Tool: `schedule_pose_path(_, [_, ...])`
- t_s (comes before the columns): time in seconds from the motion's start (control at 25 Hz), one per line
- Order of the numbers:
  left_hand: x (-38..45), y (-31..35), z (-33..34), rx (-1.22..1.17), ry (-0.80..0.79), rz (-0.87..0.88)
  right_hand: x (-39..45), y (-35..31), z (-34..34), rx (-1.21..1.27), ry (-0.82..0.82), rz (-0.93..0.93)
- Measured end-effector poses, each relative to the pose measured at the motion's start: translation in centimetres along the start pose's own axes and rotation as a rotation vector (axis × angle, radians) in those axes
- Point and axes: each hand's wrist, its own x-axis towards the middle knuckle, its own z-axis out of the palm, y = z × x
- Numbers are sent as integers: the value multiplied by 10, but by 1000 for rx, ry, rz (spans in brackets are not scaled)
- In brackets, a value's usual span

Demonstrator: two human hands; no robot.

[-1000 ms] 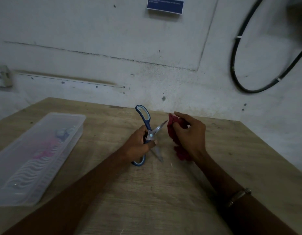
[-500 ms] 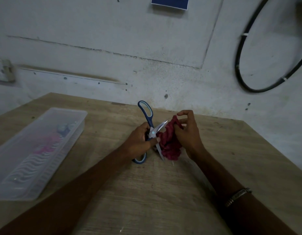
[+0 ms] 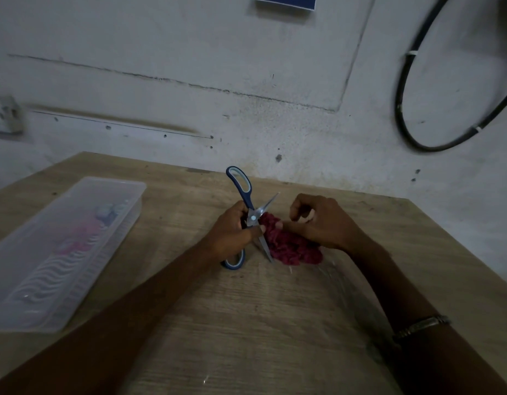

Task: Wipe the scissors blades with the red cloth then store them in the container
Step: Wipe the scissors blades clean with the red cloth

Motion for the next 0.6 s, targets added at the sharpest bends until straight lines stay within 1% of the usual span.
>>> schedule_pose_path(0.08, [0, -1, -1, -4, 3, 4, 1, -2, 2, -28, -112, -132])
schedule_pose_path(0.16, [1, -1, -1, -7, 13, 2, 3, -4, 1, -58, -169, -179])
schedule_pose_path(0.32, [1, 0, -1, 23, 42, 11, -1, -4, -4, -47, -256, -58])
schedule_pose_path(0.52, [0, 0, -1, 32, 46, 12, -3, -1, -7, 55, -487, -4])
schedule_pose_path(0.6, [0, 0, -2, 37, 46, 13, -4, -3, -6, 82, -510, -18])
